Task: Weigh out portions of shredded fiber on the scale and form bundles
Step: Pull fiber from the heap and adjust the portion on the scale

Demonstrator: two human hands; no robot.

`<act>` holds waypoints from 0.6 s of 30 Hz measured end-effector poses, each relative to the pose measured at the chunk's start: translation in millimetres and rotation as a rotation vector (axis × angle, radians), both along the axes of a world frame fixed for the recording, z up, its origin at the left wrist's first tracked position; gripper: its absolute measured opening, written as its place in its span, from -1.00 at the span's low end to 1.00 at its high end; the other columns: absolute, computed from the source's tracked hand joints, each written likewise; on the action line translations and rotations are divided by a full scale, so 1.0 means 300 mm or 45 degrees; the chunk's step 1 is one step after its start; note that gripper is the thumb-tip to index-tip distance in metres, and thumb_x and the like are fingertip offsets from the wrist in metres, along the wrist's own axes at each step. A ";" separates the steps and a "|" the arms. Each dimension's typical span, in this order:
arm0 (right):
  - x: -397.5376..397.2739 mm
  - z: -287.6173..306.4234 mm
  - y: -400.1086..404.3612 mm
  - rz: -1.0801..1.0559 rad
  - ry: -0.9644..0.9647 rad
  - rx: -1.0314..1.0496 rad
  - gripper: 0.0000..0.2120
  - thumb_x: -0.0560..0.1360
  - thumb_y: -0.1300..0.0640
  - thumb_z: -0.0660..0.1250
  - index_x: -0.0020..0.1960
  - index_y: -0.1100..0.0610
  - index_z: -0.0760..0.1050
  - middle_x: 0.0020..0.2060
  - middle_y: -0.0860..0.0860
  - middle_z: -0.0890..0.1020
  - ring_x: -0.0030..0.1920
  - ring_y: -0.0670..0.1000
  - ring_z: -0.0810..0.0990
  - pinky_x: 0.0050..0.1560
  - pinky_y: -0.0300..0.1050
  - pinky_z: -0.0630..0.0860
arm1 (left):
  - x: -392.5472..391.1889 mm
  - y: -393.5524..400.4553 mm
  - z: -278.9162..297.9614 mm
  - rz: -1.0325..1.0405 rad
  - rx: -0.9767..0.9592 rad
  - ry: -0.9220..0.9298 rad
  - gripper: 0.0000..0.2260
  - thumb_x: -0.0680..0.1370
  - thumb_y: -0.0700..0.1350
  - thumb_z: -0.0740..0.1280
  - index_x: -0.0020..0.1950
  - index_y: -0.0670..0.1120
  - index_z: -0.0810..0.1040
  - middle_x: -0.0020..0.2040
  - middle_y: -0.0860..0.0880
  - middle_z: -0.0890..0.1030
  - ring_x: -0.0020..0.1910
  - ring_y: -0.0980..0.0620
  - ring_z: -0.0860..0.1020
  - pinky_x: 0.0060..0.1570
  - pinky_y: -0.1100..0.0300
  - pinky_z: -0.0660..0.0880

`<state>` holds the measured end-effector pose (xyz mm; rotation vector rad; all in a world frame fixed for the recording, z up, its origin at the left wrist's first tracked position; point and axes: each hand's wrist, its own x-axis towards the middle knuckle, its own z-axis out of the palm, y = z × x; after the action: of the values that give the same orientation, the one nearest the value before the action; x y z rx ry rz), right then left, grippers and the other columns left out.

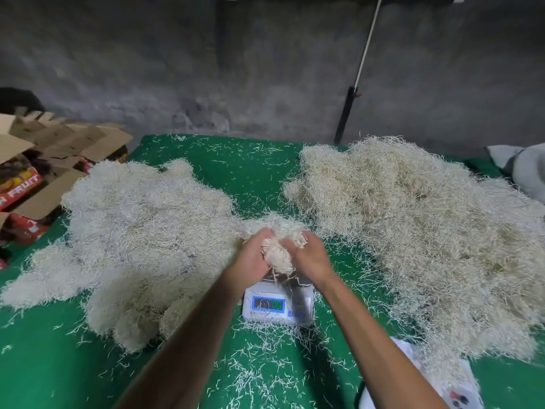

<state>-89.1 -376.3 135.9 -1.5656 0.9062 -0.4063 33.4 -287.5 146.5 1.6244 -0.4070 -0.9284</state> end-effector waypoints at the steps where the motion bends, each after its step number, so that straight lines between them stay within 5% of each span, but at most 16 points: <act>1: -0.006 -0.004 -0.024 -0.061 -0.017 0.009 -0.24 0.55 -0.11 0.44 0.62 0.09 0.20 0.14 0.02 0.53 -0.05 -0.10 0.57 -0.01 -0.15 0.56 | 0.000 0.035 0.008 -0.098 -0.003 -0.004 -0.58 0.66 -0.15 0.27 0.53 -0.08 0.39 -0.07 -0.08 0.60 -0.23 -0.05 0.59 -0.02 0.03 0.64; 3: -0.025 -0.024 -0.085 -0.183 -0.093 0.177 -0.29 0.52 0.01 0.47 0.57 0.11 0.28 0.12 0.05 0.61 -0.02 -0.09 0.63 0.17 -0.09 0.57 | 0.082 0.083 -0.063 -0.071 0.065 -0.017 -0.54 0.65 -0.26 0.27 0.51 0.08 0.41 -0.15 -0.12 0.58 -0.38 -0.09 0.47 -0.30 0.07 0.57; 6: -0.037 -0.048 -0.147 -0.315 -0.180 0.319 -0.24 0.40 -0.02 0.52 0.53 0.08 0.35 0.26 0.07 0.56 0.10 -0.03 0.69 0.39 0.07 0.51 | 0.178 0.084 -0.096 -0.046 0.043 -0.039 -0.49 0.61 -0.32 0.31 0.47 0.14 0.45 -0.24 -0.12 0.46 -0.35 -0.04 0.35 -0.29 0.08 0.49; 9: -0.003 -0.091 -0.172 -0.446 -0.199 0.299 -0.20 0.46 0.00 0.52 0.60 0.08 0.25 0.23 0.06 0.59 0.05 -0.04 0.71 0.38 0.00 0.50 | 0.173 0.064 -0.114 -0.053 0.040 -0.078 -0.47 0.59 -0.30 0.37 0.52 0.03 0.42 -0.21 -0.16 0.44 -0.40 0.01 0.32 -0.33 0.24 0.49; 11: 0.012 -0.126 -0.189 -0.484 -0.165 0.247 -0.22 0.48 0.00 0.51 0.59 0.09 0.25 0.09 0.05 0.61 -0.13 -0.08 0.63 0.25 -0.11 0.55 | 0.174 0.051 -0.141 0.005 0.023 -0.187 -0.50 0.60 -0.23 0.38 0.53 -0.01 0.41 -0.02 -0.22 0.57 -0.42 0.09 0.37 -0.37 0.27 0.51; 14: 0.004 -0.193 -0.205 -0.492 0.001 0.143 -0.39 0.55 0.01 0.45 0.52 0.08 0.31 -0.07 0.00 0.61 -0.19 0.02 0.66 -0.17 -0.26 0.56 | 0.164 0.054 -0.212 -0.029 0.197 -0.434 -0.56 0.61 -0.11 0.39 0.49 -0.09 0.46 0.22 -0.31 0.60 -0.17 0.01 0.62 -0.02 0.20 0.60; 16: -0.017 -0.239 -0.213 -0.430 0.116 0.090 -0.41 0.60 -0.01 0.38 0.54 0.13 0.25 0.05 0.12 0.61 -0.09 0.09 0.66 -0.15 -0.16 0.62 | 0.166 0.045 -0.241 -0.098 0.300 -0.384 -0.61 0.62 -0.15 0.39 0.42 -0.23 0.49 0.20 -0.30 0.62 0.05 -0.15 0.66 0.15 0.10 0.59; 18: -0.041 -0.270 -0.224 -0.299 0.195 0.048 -0.37 0.64 -0.08 0.31 0.57 0.18 0.20 0.28 0.22 0.56 0.16 0.19 0.64 0.04 -0.01 0.66 | 0.198 0.029 -0.268 -0.066 0.443 -0.300 -0.73 0.62 -0.25 0.35 0.31 -0.30 0.54 0.07 -0.24 0.66 -0.08 -0.10 0.66 -0.01 0.12 0.62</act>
<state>-101.4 -443.4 55.0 -1.4748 1.2160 -0.4366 92.6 -278.8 66.0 2.0611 -0.4689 -0.8835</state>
